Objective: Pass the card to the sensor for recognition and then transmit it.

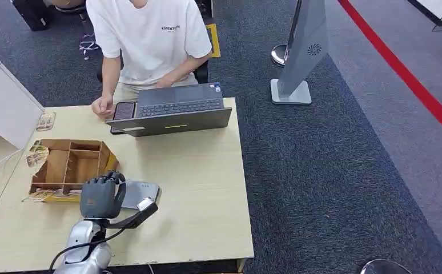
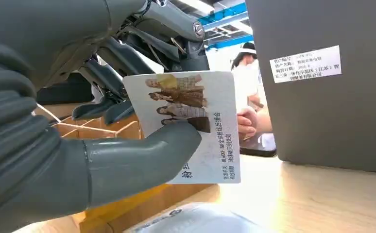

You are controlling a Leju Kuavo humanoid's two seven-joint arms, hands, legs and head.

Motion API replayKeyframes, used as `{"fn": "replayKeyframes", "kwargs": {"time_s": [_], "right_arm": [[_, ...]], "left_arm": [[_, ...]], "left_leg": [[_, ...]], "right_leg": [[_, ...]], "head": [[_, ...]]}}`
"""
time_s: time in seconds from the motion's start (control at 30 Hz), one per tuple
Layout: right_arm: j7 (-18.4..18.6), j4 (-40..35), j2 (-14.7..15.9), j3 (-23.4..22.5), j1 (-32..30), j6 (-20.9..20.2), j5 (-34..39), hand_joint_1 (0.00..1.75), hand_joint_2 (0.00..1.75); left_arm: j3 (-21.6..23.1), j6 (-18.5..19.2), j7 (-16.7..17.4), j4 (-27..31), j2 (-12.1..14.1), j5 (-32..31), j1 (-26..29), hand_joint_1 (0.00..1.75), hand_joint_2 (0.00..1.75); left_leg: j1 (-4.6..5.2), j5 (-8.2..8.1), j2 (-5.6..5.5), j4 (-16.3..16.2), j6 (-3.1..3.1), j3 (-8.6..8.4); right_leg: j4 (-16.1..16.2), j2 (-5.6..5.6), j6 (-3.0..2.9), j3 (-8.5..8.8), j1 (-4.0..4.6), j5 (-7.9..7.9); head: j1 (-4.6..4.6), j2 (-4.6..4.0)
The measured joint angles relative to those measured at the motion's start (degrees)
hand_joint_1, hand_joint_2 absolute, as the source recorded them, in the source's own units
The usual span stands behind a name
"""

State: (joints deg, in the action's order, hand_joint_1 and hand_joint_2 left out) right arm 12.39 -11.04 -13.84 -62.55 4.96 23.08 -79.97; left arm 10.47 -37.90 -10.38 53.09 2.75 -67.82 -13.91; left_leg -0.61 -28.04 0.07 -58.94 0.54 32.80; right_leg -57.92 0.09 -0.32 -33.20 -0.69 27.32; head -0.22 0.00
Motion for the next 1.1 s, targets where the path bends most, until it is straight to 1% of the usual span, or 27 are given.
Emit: {"fn": "replayKeyframes", "kwargs": {"time_s": [0.13, 0.27, 0.43, 0.53, 0.9, 1.1], "right_arm": [[0.0, 0.0, 0.0, 0.0, 0.0, 0.0, 0.0, 0.0, 1.75], [0.0, 0.0, 0.0, 0.0, 0.0, 0.1, 0.1, 0.0, 1.75], [0.0, 0.0, 0.0, 0.1, 0.0, 0.1, 0.1, 0.0, 1.75], [0.1, 0.0, 0.0, 0.1, 0.0, 0.1, 0.2, 0.0, 1.75], [0.2, 0.0, 0.0, 0.3, 0.0, 0.0, 0.1, 0.0, 1.75], [0.2, 0.0, 0.0, 0.3, 0.0, 0.0, 0.0, 0.0, 1.75]], "left_arm": [[0.0, 4.1, -0.8, 0.0, 0.0, 1.0, 0.6, 1.75, 1.75], [0.0, 8.0, 0.5, 0.6, 0.0, 0.5, 0.9, 1.75, 1.75], [0.2, 10.4, 1.5, 1.6, 0.0, 0.3, 1.1, 1.75, 1.75], [0.2, 11.0, 1.5, 2.1, 0.0, 0.3, 1.2, 1.75, 1.75], [0.5, 11.0, 2.3, 3.4, 0.0, 0.4, 1.7, 1.75, 1.75], [0.5, 9.2, 2.0, 6.4, 0.3, 0.6, 2.0, 1.75, 1.75]], "left_leg": [[0.0, 0.0, 0.0, 0.0, 0.0, -0.01], [0.0, 0.0, -0.01, 0.0, 0.0, -0.01], [0.0, 0.01, -0.01, 0.0, 0.0, -0.03], [0.0, 0.02, -0.01, 0.0, -0.01, -0.04], [0.0, 0.02, -0.01, 0.0, -0.01, -0.04], [0.0, 0.02, -0.01, 0.0, -0.01, -0.04]], "right_leg": [[0.0, 0.0, 0.0, 0.0, 0.0, 0.0], [0.0, -0.03, 0.0, 0.02, 0.0, 0.0], [0.0, -0.03, 0.0, 0.04, 0.0, 0.0], [0.0, -0.03, 0.0, 0.05, 0.0, -0.01], [0.0, -0.03, 0.0, 0.05, 0.0, 0.0], [0.0, -0.02, 0.0, 0.05, 0.0, -0.01]], "head": [[0.0, 0.0], [0.0, 0.0], [0.0, 0.0], [0.0, 0.0], [0.0, 0.0], [0.0, 0.0]]}}
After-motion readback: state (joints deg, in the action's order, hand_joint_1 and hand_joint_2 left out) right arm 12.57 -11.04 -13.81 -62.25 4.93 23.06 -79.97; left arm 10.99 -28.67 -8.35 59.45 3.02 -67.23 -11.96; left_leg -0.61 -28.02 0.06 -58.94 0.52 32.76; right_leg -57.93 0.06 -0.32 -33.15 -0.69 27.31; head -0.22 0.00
